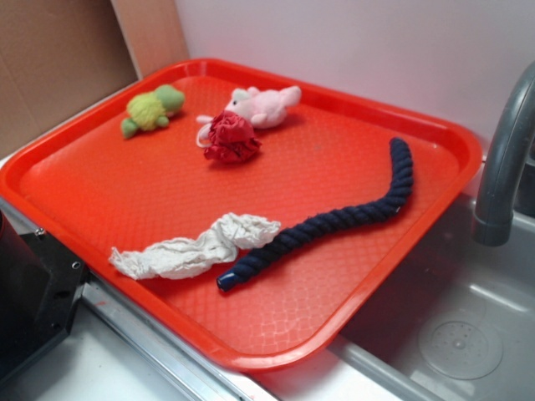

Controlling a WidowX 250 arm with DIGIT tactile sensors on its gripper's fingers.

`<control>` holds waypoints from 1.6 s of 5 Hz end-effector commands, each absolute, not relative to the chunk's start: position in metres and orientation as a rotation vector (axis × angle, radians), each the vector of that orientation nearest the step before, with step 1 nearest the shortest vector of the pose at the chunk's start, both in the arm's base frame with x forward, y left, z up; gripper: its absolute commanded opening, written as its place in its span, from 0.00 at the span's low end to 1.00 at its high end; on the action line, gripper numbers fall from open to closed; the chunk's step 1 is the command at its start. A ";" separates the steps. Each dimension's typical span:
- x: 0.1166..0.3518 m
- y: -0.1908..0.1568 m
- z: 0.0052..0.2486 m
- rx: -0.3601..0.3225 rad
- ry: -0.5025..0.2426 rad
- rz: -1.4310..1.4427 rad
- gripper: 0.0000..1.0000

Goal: Grab the red paper.

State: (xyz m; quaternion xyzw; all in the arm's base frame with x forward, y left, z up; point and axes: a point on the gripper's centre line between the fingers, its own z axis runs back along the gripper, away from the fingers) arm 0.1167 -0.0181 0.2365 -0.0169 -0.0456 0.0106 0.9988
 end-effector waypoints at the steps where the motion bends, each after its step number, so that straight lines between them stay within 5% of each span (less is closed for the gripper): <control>1: 0.117 -0.018 0.236 -0.034 -0.091 0.021 1.00; 3: 0.145 0.006 0.219 -0.182 -0.123 0.515 1.00; 6: 0.208 0.012 0.139 -0.116 -0.314 0.936 1.00; 8: 0.246 0.015 0.090 -0.175 -0.361 0.906 1.00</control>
